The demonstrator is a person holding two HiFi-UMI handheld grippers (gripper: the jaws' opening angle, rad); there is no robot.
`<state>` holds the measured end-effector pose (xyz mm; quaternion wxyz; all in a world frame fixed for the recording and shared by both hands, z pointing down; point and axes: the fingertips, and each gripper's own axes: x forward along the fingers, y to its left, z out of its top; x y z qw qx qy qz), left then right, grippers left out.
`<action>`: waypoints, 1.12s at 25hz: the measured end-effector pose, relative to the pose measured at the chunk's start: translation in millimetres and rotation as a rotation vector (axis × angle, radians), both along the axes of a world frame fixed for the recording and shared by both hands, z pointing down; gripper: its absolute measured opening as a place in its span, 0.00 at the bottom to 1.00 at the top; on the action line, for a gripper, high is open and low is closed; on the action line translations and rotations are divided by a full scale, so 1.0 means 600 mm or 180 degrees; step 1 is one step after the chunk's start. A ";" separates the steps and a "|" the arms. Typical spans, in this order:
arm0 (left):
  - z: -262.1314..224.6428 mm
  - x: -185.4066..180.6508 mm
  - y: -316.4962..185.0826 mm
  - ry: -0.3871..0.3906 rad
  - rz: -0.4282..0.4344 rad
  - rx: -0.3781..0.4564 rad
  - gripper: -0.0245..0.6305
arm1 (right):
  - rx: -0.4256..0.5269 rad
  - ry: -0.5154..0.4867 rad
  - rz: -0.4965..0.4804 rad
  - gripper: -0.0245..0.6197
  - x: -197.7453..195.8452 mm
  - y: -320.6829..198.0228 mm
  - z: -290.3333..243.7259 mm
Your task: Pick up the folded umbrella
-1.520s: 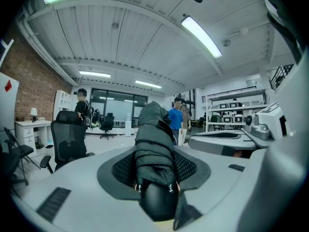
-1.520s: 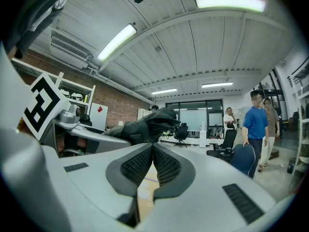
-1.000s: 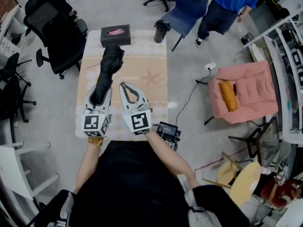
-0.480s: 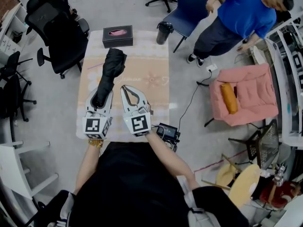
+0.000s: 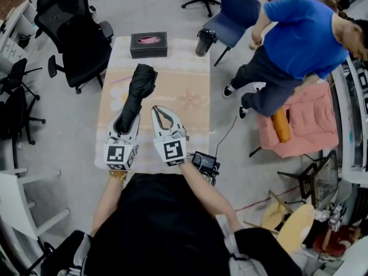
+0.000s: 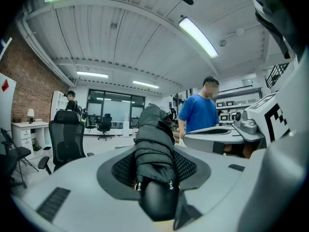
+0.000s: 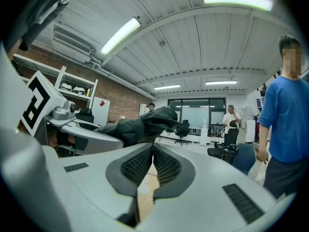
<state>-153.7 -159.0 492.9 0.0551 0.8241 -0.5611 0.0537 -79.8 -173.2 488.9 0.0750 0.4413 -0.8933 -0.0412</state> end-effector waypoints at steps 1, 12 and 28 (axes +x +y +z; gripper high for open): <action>0.004 -0.002 0.000 -0.0008 0.0006 -0.0009 0.31 | -0.0014 0.0005 -0.0001 0.06 -0.001 -0.002 0.002; 0.035 -0.005 0.004 0.0003 0.0044 -0.0101 0.31 | -0.0155 -0.0023 -0.0025 0.06 -0.005 0.000 0.031; 0.062 -0.011 0.007 -0.0013 0.0034 -0.0240 0.31 | -0.0286 0.0037 -0.0097 0.06 -0.017 0.004 0.051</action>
